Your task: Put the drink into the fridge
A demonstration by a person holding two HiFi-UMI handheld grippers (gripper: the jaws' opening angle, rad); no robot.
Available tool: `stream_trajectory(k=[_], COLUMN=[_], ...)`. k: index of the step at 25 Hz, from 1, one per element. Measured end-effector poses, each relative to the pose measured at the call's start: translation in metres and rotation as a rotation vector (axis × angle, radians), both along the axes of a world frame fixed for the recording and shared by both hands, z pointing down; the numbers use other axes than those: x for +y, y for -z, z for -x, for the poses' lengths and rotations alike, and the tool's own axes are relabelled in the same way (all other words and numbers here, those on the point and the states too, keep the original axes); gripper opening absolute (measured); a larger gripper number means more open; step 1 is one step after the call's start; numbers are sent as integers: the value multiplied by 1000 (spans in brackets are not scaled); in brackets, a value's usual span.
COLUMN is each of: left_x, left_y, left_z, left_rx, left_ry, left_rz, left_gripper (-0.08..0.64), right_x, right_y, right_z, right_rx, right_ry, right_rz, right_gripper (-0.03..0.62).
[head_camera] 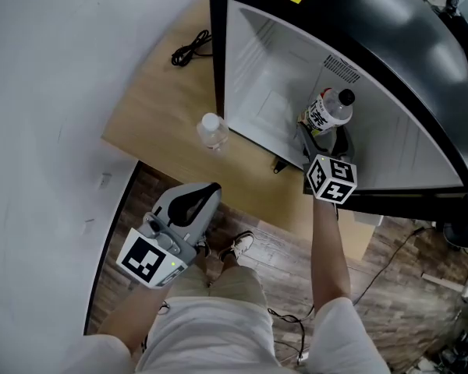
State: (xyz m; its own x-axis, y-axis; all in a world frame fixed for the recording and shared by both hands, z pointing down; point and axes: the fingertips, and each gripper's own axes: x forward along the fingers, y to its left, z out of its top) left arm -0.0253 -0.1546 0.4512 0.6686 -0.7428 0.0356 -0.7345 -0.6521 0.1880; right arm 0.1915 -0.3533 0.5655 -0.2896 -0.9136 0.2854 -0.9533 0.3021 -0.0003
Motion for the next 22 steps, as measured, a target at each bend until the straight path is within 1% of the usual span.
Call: stream_trajectory(k=[2, 4, 5, 6, 8, 11, 16, 18, 22], left_x=[1, 1, 1, 1, 2, 3, 5, 7, 9], left_y=[2, 9, 12, 15, 16, 22, 36, 40, 45], left_z=[-1, -2, -3, -4, -5, -6, -7, -6, -1], left_rx=[-1, 8, 13, 17, 18, 22, 22, 18, 12], left_ry=[-11, -18, -21, -26, -37, -51, -77, -85, -88], left_rz=[5, -21, -36, -42, -37, -50, -79, -89, -99], left_gripper=[14, 14, 14, 14, 14, 14, 14, 14, 14], right_x=[7, 14, 17, 21, 28, 39, 57, 64, 76], right_y=[-1, 0, 1, 2, 5, 6, 7, 9, 20], right_z=[0, -2, -3, -4, -7, -12, -22, -23, -16], right_rx=[5, 2, 1, 3, 7, -1, 1, -10, -96], right_ry=[4, 0, -4, -10, -31, -60, -100, -97, -49], right_rz=[14, 25, 28, 29, 27, 39, 63, 75, 91], right_gripper=[448, 446, 424, 385, 286, 165, 16, 2, 2])
